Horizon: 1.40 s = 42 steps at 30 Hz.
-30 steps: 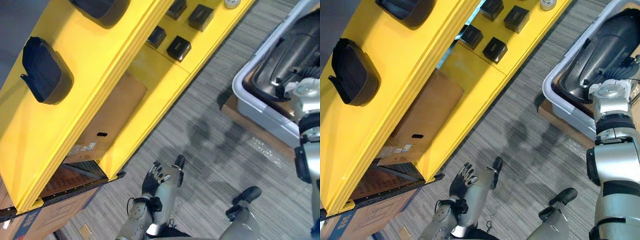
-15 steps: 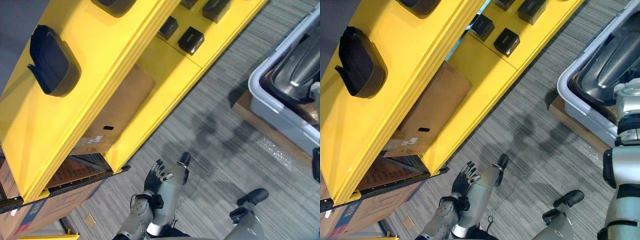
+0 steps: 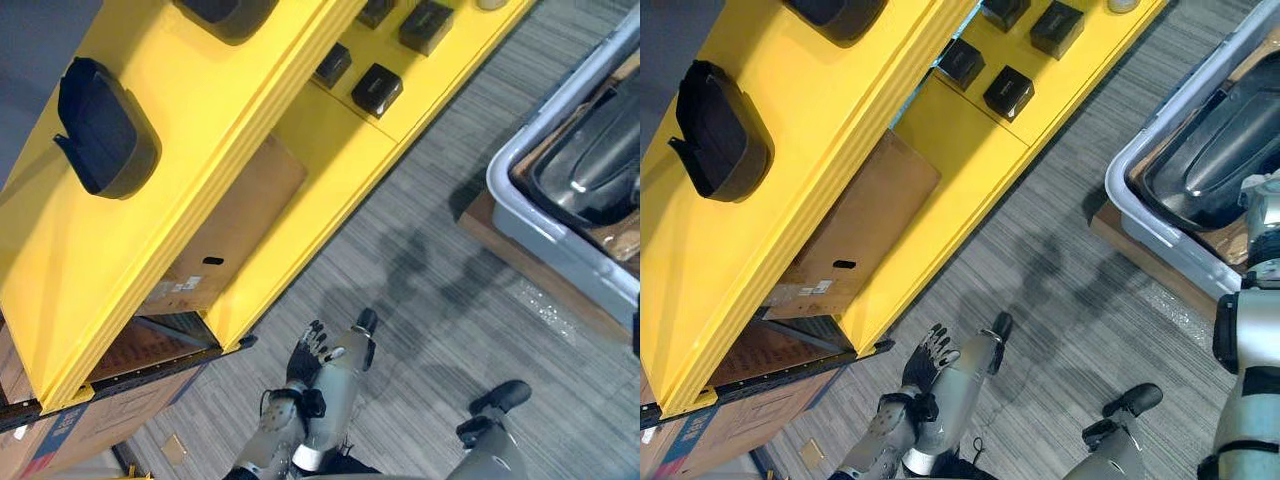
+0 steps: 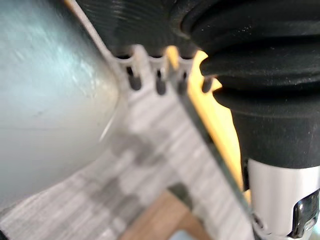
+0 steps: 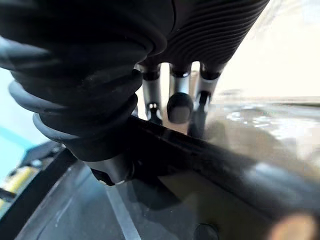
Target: Walk over and take plastic housings, then place them on the shelf
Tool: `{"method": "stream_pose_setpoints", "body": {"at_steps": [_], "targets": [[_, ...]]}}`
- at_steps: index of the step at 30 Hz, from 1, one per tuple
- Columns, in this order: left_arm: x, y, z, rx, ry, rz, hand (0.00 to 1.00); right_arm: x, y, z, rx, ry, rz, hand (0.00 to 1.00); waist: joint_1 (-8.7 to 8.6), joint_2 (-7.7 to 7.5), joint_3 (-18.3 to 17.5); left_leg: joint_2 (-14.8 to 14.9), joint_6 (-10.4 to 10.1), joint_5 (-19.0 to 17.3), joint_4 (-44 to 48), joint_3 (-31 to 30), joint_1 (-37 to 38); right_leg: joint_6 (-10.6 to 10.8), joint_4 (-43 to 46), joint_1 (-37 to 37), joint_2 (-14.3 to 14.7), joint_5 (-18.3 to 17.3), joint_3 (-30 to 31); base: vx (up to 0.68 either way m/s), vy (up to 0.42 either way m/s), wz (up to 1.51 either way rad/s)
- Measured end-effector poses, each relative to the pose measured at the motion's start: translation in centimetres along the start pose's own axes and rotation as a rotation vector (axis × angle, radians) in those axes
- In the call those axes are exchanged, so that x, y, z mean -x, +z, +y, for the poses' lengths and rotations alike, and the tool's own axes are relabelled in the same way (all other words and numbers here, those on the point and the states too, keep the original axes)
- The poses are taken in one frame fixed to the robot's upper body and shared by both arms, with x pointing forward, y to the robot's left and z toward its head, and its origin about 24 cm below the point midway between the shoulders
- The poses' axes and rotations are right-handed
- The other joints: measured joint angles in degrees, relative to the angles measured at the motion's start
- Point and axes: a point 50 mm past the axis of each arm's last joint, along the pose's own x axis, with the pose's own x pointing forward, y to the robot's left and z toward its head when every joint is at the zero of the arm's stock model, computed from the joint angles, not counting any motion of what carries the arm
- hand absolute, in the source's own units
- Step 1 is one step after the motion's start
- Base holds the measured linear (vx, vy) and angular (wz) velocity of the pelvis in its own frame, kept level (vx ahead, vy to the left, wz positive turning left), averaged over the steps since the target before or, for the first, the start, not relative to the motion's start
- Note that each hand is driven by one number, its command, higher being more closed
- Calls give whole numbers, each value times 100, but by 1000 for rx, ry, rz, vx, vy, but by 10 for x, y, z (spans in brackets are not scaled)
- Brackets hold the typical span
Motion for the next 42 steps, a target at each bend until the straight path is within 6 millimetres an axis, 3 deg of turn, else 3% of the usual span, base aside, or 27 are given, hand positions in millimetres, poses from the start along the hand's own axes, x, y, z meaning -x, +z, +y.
{"method": "stream_pose_setpoints", "body": {"at_steps": [8, 11, 16, 20, 21, 27, 34, 37, 42], "targets": [[9, 10, 1, -63, -5, -83, 0, 16, 0, 34, 139, 42, -93, 100, -354, -286, 207, 134, -25, 18, -200, 207, 459, -3, -55, 217, 73, 3, 169, -33, -2, -12], [8, 30, -7, -134, -12, -189, 0, 20, 11, 39, 186, 43, -187, 100, -506, -385, 276, 185, -40, 27, -300, 356, 644, -7, -56, 235, 91, 6, 296, -18, 13, -22], [-17, 93, -33, -307, -56, -448, 0, 31, 25, 54, 236, 51, -280, 100, -817, -479, 341, 316, -111, 95, -445, 481, 840, -92, -62, 239, 196, 68, 391, -23, 6, -18], [-49, 169, -60, -504, -99, -650, 0, 52, 55, 73, 197, 99, -387, 100, -1068, -677, 463, 479, -191, 270, -719, 677, 1015, -252, -255, 223, 378, 190, 525, -63, -29, -27], [-59, 188, -61, -539, -79, -670, 0, 59, 65, 79, 173, 117, -425, 100, -1141, -758, 476, 528, -228, 335, -806, 735, 1043, -304, -310, 173, 441, 229, 608, -91, -56, -28], [-93, 240, -67, -547, -6, -589, 0, 100, 116, 99, 37, 201, -606, 100, -1532, -1011, 513, 768, -361, 510, -1087, 1084, 1184, -472, -455, -84, 717, 383, 975, -46, -42, -35], [-101, 254, -80, -386, -78, -415, 0, 137, 150, 105, -48, 270, -830, 100, -2023, -1124, 515, 832, -409, 577, -1387, 1515, 1527, -518, -531, -183, 814, 458, 1335, 2, -8, -30], [-104, 254, -80, -247, -135, -334, 0, 152, 162, 107, -11, 301, -942, 100, -2135, -1125, 516, 873, -423, 583, -1457, 1651, 1655, -523, -573, -182, 878, 486, 1457, 19, 1, -24], [-102, 260, -90, -65, -258, -289, 0, 166, 164, 116, 82, 350, -1054, 100, -2208, -1125, 516, 888, -456, 605, -1535, 1734, 1756, -529, -573, -182, 915, 491, 1568, 2, 4, -9]]}}
